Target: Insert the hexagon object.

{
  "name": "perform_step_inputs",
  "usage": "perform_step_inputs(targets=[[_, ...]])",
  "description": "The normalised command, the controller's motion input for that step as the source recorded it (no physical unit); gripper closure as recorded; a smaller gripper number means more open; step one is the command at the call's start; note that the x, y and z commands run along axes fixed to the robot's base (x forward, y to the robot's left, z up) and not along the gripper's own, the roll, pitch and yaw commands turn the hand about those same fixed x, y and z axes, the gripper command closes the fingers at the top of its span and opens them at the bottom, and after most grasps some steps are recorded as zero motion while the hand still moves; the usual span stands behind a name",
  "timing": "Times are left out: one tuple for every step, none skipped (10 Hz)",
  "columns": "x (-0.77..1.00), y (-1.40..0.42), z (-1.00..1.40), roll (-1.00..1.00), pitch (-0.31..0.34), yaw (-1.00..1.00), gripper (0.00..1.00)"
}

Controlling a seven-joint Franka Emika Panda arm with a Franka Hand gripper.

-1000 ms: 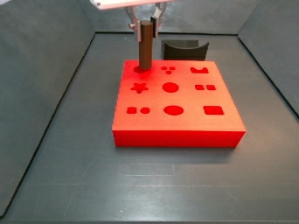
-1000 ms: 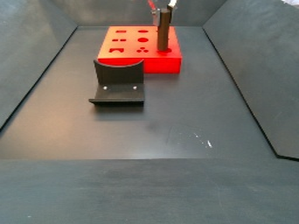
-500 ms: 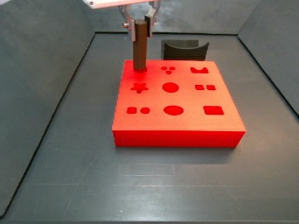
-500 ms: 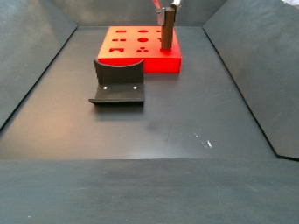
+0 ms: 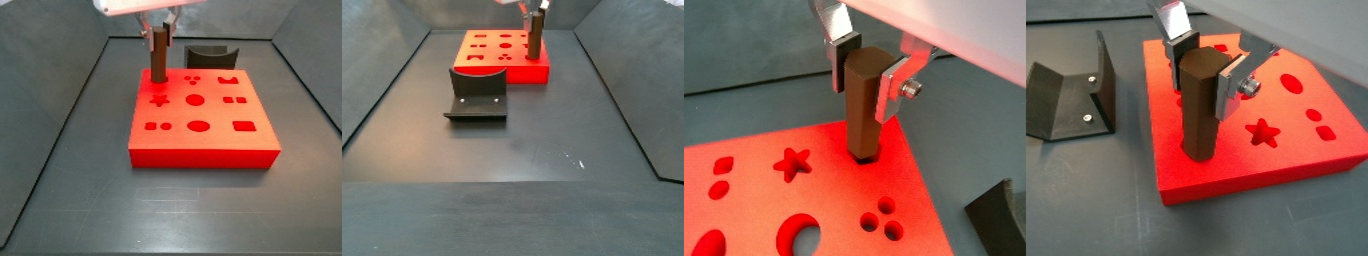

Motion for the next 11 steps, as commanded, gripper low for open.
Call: perform_step_inputs(targets=[[0.16, 0.00, -0.19, 0.12, -0.054, 0.32, 1.00], [0.16, 0.00, -0.16, 0.12, -0.036, 0.31, 1.00], [0.09, 0.00, -0.18, 0.15, -0.026, 0.27, 1.00], [0.04, 0.00, -0.20, 0.17, 0.000, 0.02, 1.00], [0.05, 0.00, -0.20, 0.18, 0.000, -0.01, 1.00], [0.00, 0.00, -0.24, 0.14, 0.000, -0.11, 1.00], [0.01, 0.00, -0.23, 0.14, 0.023, -0.27, 1.00], [0.02, 0.00, -0.19, 0.11, 0.040, -0.33, 1.00], [0.00, 0.00, -0.24, 0.12, 0.030, -0.29, 1.00], [0.00, 0.00, -0.21, 0.11, 0.021, -0.25, 1.00], [0.09, -0.01, -0.20, 0.10, 0.033, -0.28, 1.00]])
